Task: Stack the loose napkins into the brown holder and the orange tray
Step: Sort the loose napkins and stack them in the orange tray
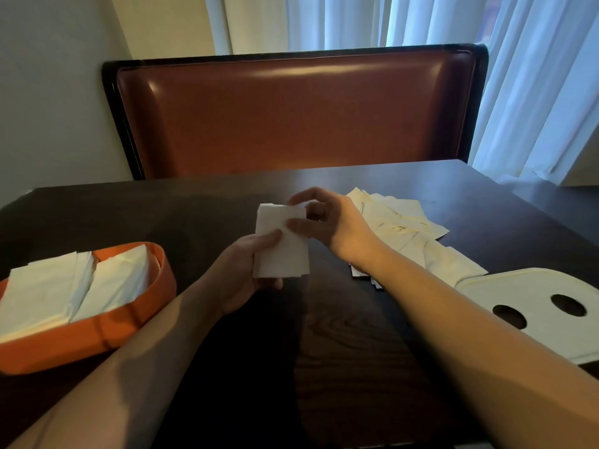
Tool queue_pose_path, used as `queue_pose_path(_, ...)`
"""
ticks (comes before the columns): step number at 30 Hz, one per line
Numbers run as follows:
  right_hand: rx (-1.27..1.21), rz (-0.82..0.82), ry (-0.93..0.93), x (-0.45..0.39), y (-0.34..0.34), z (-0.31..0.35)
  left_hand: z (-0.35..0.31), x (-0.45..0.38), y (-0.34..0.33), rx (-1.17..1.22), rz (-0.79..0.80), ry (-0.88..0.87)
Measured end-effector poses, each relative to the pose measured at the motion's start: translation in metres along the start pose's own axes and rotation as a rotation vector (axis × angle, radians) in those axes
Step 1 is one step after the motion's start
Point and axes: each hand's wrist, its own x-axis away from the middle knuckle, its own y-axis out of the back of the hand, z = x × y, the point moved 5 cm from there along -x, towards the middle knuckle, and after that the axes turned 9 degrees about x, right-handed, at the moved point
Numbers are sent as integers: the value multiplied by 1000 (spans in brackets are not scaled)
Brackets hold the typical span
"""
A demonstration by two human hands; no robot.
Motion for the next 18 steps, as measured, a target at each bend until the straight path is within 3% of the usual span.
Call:
queue_pose_path(3, 112, -68, -103, -5, 10, -5, 1, -3, 7, 68, -98, 1)
queue_pose_path(7, 498, -238, -199, -11, 42, -15, 0, -5, 4, 143, -35, -44)
queue_pose_path(13, 1066, -117, -415, 8, 91, -39, -1, -5, 2, 175, -28, -100)
queue_pose_path(16, 1015, -73, -626, 27, 105, -71, -2, -6, 3, 167, -48, -105)
queue_pose_path(18, 974, -43, -670, 33, 98, -85, -1, -7, 3, 172, -60, -106)
